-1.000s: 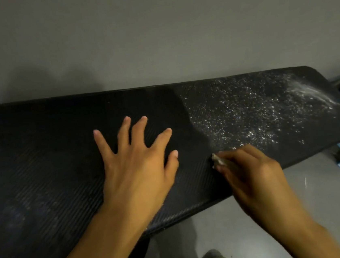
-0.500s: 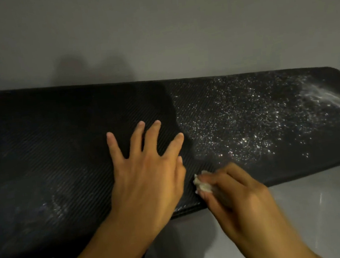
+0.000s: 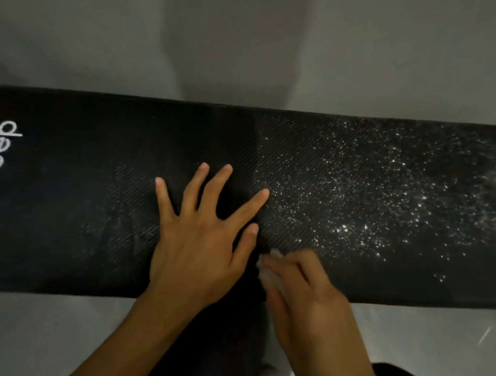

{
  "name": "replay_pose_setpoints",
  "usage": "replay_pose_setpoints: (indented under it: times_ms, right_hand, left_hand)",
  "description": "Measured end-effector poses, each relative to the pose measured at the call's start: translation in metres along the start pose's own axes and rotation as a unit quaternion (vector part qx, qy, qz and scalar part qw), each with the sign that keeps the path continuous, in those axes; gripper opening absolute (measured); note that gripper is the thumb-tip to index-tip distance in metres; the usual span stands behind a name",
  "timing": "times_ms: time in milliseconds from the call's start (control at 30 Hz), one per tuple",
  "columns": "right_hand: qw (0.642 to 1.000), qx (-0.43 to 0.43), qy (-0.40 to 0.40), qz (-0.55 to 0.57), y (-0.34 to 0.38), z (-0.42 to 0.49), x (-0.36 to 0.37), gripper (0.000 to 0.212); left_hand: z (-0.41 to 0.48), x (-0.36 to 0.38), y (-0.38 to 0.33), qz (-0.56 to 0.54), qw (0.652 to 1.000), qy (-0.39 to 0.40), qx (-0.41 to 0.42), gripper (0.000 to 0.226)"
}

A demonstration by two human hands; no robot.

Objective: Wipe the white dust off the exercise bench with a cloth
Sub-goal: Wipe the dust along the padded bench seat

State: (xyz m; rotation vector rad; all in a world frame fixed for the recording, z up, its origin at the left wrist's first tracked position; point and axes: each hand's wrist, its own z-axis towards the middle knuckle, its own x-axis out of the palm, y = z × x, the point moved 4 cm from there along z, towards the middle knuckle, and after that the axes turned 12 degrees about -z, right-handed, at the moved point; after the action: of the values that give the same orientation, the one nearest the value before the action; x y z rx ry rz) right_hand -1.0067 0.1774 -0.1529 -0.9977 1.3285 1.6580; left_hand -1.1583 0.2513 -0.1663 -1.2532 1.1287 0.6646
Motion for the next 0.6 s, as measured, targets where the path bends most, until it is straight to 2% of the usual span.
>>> replay_pose_setpoints:
  times_ms: [100,267,467,600]
  right_hand:
    - [1.0,-0.012,0.018,0.007,-0.004,-0.012,-0.004,0.026]
    - [1.0,0.01,-0.011,-0.025,0.0,0.026,0.005,0.026]
    - [1.0,-0.001,-0.011,0.003,0.001,-0.004,-0.003,0.028]
    - [0.999,0.009,-0.006,-0.04,-0.001,0.032,-0.001,0.026]
  left_hand:
    - [-0.001,0.0,0.002,-0.001,1.0,-0.007,0.004,0.051]
    - [-0.001,0.004,0.006,0.001,0.999,-0.045,0.012,0.051]
    - [0.001,0.004,0.004,-0.011,0.999,-0.042,0.004,0.051]
    - [-0.002,0.005,0.005,-0.017,0.999,-0.05,0.009,0.053]
